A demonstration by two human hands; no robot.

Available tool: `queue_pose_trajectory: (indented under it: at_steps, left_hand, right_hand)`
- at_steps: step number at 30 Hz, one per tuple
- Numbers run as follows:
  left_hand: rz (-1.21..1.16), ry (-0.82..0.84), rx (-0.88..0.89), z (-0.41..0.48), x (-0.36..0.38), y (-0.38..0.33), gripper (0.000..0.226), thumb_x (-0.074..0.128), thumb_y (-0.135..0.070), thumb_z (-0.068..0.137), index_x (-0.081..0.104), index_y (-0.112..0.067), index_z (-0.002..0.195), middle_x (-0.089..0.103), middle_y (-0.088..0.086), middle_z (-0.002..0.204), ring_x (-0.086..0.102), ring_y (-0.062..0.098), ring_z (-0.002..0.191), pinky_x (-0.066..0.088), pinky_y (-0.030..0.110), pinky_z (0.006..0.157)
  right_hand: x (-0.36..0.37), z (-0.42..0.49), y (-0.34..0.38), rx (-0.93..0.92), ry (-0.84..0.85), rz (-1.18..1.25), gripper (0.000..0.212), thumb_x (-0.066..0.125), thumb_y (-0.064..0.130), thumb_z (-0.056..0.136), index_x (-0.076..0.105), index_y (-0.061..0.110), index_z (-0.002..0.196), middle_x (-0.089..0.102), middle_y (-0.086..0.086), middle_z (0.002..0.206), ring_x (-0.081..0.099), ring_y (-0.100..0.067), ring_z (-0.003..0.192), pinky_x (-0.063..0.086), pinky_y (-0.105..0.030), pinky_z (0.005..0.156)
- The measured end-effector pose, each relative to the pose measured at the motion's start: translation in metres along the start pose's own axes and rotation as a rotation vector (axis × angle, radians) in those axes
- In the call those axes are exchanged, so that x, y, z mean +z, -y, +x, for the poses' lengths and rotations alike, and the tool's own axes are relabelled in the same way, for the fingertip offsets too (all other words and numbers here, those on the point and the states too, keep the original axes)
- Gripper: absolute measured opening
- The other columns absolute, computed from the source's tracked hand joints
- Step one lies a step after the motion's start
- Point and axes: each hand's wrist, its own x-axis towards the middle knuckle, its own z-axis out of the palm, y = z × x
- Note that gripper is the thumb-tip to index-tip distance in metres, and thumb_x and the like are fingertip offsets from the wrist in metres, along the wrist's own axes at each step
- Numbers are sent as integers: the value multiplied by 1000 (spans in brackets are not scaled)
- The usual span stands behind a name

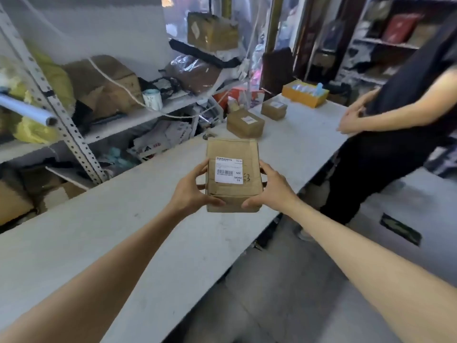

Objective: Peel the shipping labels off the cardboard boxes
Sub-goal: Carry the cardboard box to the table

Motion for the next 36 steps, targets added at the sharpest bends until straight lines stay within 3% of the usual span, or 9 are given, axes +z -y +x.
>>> queue_pose_trajectory:
  at_steps: [2, 5, 11, 14, 17, 21, 24, 31, 36]
  left_hand:
    - [1, 118, 40, 11, 30, -13, 116, 92, -3, 50, 34, -29, 147, 47, -7, 143, 55, 15, 113, 51, 13, 74]
    - [2, 289, 109, 19, 80, -33, 116, 92, -2, 50, 33, -24, 148, 47, -4, 144, 55, 17, 120, 51, 22, 89]
    - [65, 652, 290, -8, 220, -84, 118, 94, -17, 49, 31, -30, 148, 51, -14, 137, 53, 10, 121, 49, 30, 99]
    - [47, 844, 357, -42, 301, -116, 117, 93, -15, 46, 35, -35, 145, 52, -25, 128, 52, 5, 121, 47, 35, 103]
    - [45, 1007, 445, -91, 381, -148, 118, 92, -15, 44, 35, -33, 145, 53, -17, 135, 49, 9, 127, 42, 38, 108]
    - [37, 1239, 528, -178, 478, -184, 117, 93, -16, 49, 31, -33, 147, 48, -21, 136, 46, -2, 120, 40, 4, 87]
    - [13, 1393, 585, -253, 531, -208, 116, 93, -16, 50, 32, -33, 147, 46, -24, 133, 46, -5, 113, 36, -4, 72]
    - [-44, 1696, 768, -406, 605, -250, 116, 92, -10, 49, 33, -29, 147, 51, -9, 139, 45, 9, 129, 46, 34, 104]
    - [-15, 1875, 828, -464, 637, -260, 119, 93, -15, 49, 30, -31, 148, 49, -9, 142, 45, 6, 129, 44, 39, 107]
  right_hand:
    - [-24, -27, -16, 86, -108, -2, 121, 94, 32, 36, 34, 33, 141, 48, 37, 106, 50, -5, 110, 41, -6, 78]
    - [-57, -77, -35, 209, -259, -38, 131, 91, 43, 30, 30, 32, 145, 53, 17, 128, 41, -8, 125, 40, -24, 99]
    - [-122, -221, -73, 397, -597, 25, 112, 95, 13, 39, 39, 24, 135, 56, 23, 107, 53, -1, 103, 43, -5, 82]
    - [-150, -310, -87, 492, -794, 60, 105, 93, 0, 43, 42, 17, 132, 62, 8, 111, 58, -7, 104, 49, -23, 93]
    - [-171, -403, -91, 587, -951, 15, 105, 93, 4, 45, 41, 16, 135, 58, 15, 104, 54, 14, 95, 41, -1, 75]
    - [-187, -527, -91, 757, -1095, -33, 110, 94, 15, 47, 36, 23, 140, 54, 20, 108, 52, 0, 105, 41, -14, 81]
    - [-185, -610, -89, 859, -1231, -86, 112, 94, 19, 44, 36, 24, 140, 52, 17, 115, 47, -6, 113, 40, -23, 91]
    - [-148, -761, -78, 1028, -1591, -58, 112, 94, 22, 43, 36, 24, 139, 50, 21, 111, 49, -10, 112, 39, -19, 80]
    - [-130, -810, -70, 1134, -1724, -53, 113, 94, 24, 43, 36, 25, 139, 51, 19, 107, 49, -6, 104, 37, -7, 68]
